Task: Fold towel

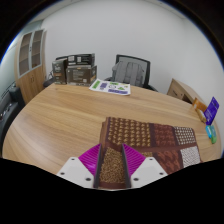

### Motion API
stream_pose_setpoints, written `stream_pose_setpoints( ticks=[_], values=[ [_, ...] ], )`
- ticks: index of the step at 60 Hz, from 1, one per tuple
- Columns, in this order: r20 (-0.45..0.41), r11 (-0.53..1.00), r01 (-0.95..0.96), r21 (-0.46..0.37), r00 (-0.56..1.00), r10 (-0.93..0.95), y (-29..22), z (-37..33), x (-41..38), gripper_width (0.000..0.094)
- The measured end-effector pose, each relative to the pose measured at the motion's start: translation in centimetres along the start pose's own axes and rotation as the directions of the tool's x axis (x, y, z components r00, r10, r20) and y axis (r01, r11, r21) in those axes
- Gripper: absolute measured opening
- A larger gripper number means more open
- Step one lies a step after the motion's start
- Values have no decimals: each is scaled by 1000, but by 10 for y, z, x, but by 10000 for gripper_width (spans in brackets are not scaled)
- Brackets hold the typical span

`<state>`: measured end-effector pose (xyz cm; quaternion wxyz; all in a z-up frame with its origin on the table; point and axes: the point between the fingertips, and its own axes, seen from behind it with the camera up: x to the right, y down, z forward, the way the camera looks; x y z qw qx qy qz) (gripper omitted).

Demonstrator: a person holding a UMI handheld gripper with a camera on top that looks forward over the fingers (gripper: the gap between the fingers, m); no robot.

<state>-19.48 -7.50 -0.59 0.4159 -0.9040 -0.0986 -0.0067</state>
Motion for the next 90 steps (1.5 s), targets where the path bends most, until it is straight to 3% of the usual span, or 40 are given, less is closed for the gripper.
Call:
stream_pose_setpoints(
  ticks=[7,12,19,24,34,40,70,75,78,87,90],
  values=[
    [-76,995,102,7,992,-101,-2,1,8,65],
    [-94,990,139,-5,986,-139,-1,0,8,51],
    [-43,1000,22,1,999,-22,-14,-3,3,42],
    [-3,998,-12,55,1000,12,-43,-22,4,42],
    [166,963,-194,185,972,164,-127,-81,6,43],
    [195,939,-246,239,960,202,-155,-107,34,42],
    [128,952,-300,66,948,290,-46,-18,149,51],
    [113,956,-290,38,952,284,-32,-9,158,93],
    [103,959,-283,20,954,280,-24,-5,165,174],
    [12,970,-242,0,970,241,-7,-7,197,697],
    [-8,975,-224,4,975,224,-7,-16,205,806]
  ],
)
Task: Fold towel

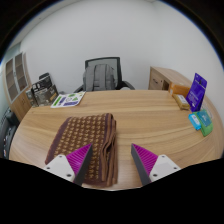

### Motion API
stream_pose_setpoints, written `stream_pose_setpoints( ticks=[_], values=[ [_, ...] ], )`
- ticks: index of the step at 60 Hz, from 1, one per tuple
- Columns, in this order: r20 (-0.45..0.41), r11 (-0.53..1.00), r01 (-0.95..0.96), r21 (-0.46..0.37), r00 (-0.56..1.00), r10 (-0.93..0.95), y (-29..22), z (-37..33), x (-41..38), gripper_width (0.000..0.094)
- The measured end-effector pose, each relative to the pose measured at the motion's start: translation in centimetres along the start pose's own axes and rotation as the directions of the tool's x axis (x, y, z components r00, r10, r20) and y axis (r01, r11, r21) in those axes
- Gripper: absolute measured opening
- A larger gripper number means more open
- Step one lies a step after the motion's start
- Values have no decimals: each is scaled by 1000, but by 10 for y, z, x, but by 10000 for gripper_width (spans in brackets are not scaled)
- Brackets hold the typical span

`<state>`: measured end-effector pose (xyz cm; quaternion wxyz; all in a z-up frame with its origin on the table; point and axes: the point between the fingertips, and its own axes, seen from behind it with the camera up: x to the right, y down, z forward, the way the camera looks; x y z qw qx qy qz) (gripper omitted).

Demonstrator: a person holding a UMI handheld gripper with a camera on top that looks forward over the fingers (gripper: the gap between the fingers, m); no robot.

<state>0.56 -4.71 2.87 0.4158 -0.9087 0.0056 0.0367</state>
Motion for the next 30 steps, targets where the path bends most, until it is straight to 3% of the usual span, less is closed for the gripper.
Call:
stream_pose_setpoints(
  ticks=[6,30],
  values=[
    [-14,999,33,7,999,-33,-5,-27,5,862],
    [-113,989,112,92,988,-101,-17,-231,-41,864]
  ],
)
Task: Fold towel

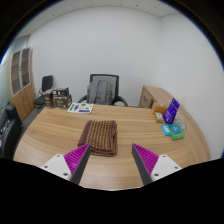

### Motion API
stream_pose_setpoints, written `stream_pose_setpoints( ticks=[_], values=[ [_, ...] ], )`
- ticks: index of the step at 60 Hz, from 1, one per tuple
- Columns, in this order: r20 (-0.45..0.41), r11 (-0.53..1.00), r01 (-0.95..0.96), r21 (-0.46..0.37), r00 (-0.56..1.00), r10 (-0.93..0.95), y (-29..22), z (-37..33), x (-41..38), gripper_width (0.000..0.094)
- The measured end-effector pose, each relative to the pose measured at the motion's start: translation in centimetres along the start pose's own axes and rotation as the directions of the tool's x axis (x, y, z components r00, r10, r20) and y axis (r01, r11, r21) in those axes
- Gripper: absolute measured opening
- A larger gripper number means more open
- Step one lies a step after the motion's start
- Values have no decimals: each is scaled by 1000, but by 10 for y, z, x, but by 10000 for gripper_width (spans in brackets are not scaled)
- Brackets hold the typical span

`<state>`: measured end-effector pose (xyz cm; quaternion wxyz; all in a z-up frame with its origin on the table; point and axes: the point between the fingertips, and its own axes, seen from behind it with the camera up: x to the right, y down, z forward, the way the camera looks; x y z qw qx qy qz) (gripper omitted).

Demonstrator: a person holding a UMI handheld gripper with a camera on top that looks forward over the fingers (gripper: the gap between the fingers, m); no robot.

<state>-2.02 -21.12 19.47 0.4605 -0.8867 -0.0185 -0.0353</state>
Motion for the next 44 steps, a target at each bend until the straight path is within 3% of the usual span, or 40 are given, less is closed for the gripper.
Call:
stream_pose_setpoints(
  ticks=[21,44],
  values=[
    [-64,998,-14,58,998,18,12,-143,-32,864],
    [-47,997,-16,74,999,19,18,-179,-57,861]
  ],
)
